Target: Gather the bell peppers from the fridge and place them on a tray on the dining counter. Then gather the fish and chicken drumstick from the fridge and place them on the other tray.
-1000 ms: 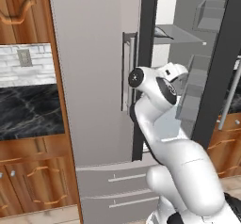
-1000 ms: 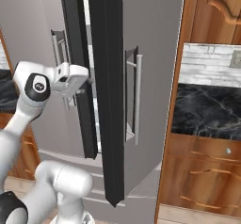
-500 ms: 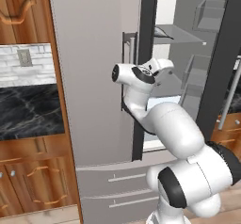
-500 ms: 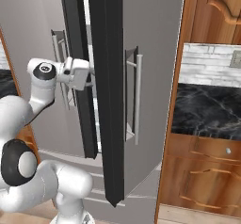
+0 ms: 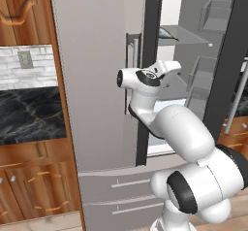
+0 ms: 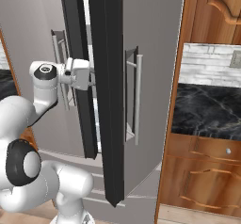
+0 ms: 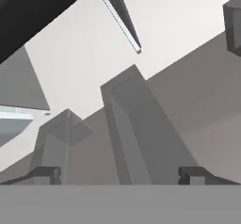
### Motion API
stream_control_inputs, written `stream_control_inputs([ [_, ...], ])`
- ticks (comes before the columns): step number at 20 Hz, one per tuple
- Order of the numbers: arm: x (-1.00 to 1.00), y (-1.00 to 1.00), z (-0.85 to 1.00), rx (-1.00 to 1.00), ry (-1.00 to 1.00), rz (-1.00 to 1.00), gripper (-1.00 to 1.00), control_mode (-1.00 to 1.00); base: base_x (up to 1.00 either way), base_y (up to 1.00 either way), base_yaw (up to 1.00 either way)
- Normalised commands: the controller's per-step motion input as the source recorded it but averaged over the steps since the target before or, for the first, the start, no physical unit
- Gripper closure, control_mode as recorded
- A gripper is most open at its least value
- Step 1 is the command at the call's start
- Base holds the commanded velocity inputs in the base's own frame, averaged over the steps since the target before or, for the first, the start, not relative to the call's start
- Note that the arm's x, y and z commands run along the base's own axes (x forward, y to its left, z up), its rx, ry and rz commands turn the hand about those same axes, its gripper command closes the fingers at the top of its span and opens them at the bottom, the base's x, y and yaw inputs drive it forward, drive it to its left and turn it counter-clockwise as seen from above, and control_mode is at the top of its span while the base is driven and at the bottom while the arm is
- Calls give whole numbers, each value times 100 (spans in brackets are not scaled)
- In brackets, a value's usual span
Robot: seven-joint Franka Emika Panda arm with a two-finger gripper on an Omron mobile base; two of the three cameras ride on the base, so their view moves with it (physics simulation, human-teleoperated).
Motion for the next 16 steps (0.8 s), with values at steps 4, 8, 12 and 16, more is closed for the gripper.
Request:
stream_control_inputs([
  [4, 1, -35, -20, -4, 0, -12, -100, -100, 0, 0, 0],
  [8, 0, -34, -14, -5, 0, -13, -100, -100, 0, 0, 0],
  [12, -1, -35, -8, -6, 0, -17, -100, -100, 0, 0, 0],
  [16, -16, -38, -6, -5, 0, -20, -100, -100, 0, 0, 0],
])
